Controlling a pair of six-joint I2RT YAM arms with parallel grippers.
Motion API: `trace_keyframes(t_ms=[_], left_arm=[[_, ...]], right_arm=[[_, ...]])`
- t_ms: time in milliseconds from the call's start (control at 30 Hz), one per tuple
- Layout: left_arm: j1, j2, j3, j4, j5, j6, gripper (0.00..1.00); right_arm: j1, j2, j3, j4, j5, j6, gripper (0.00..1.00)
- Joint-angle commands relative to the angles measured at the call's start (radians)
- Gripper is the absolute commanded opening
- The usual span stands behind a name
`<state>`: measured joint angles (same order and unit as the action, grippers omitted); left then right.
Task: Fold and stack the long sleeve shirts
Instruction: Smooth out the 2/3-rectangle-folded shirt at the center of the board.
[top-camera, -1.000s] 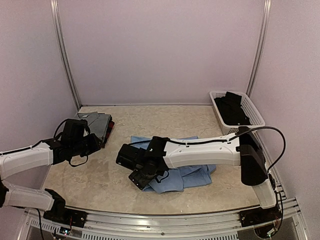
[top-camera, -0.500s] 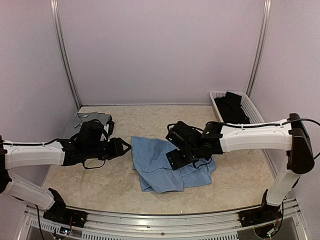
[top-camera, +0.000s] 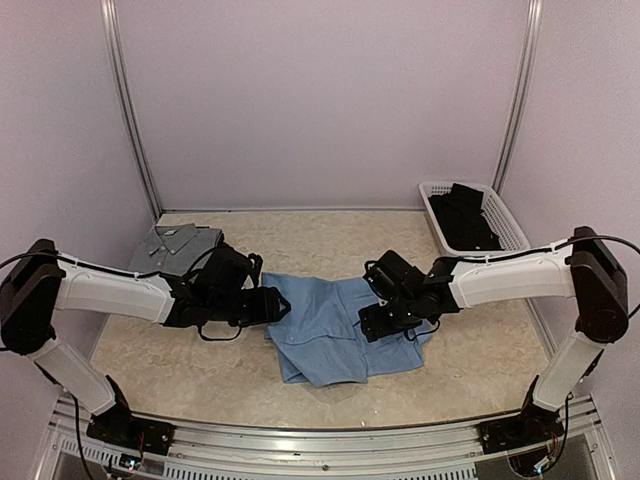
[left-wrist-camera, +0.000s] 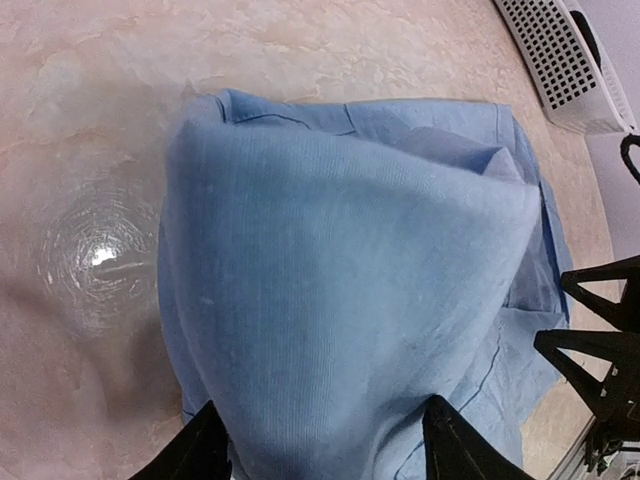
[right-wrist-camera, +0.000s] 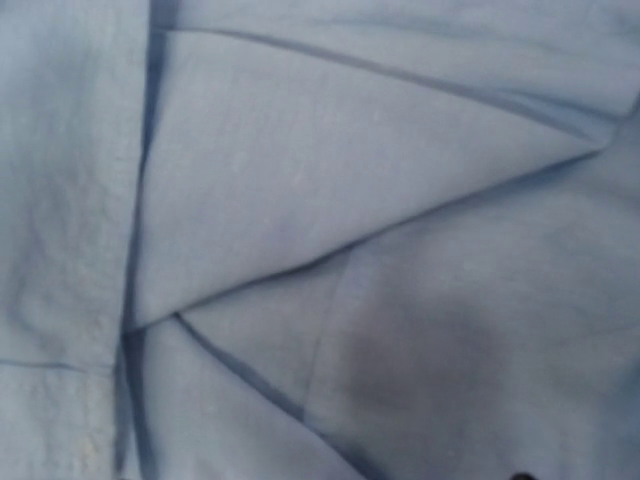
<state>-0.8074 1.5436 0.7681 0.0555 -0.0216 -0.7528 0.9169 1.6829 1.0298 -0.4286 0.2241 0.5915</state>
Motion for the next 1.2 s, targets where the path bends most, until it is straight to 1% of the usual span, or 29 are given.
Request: trace_keyframes(t_ms=[0,67,100,167,233,300,367,533,700,900,1033,1167], left_arm=[[-0.016,0.022,0.026,-0.016,-0.059,0.025,0.57],[-0.016,0.026,0.024,-0.006,-0.051,0.031,0.49],[-0.015,0.027,0.025,-0.002,-0.045,0.033,0.39],[-0.014,0.023,0.024,0.003,-0.034,0.035,0.26],[-0.009,0.011,0.019,0.004,-0.016,0.036,0.15],[0.000,-0.016,0.015,0.003,0.012,0.037,0.06],[0.016,-0.051,0.011,-0.002,0.065,0.032,0.00],[0.097,-0.114,0.013,-0.050,0.184,0.029,0.00],[0.173,-0.157,0.008,-0.158,0.262,0.084,0.00],[0.238,-0.159,-0.041,-0.177,0.362,0.144,0.00],[0.273,-0.156,-0.056,-0.205,0.402,0.188,0.00],[0.279,-0.151,-0.058,-0.227,0.411,0.225,0.02]], right_arm=[[-0.021,0.036,-0.039,0.048,-0.012,-0.011,0.77],[-0.025,0.054,-0.052,0.049,-0.009,-0.014,0.76],[-0.027,0.064,-0.060,0.048,-0.007,-0.016,0.75],[-0.030,0.082,-0.071,0.045,-0.003,-0.017,0.74],[-0.034,0.096,-0.082,0.034,0.007,-0.019,0.74],[-0.040,0.111,-0.086,0.015,0.017,-0.022,0.74],[-0.044,0.128,-0.084,-0.013,0.031,-0.025,0.73],[-0.063,0.150,-0.073,-0.078,0.073,-0.041,0.73],[-0.101,0.144,-0.073,-0.125,0.090,-0.069,0.73],[-0.140,0.149,-0.069,-0.178,0.112,-0.110,0.73],[-0.158,0.147,-0.068,-0.197,0.114,-0.154,0.72],[-0.168,0.132,-0.071,-0.198,0.110,-0.210,0.73]])
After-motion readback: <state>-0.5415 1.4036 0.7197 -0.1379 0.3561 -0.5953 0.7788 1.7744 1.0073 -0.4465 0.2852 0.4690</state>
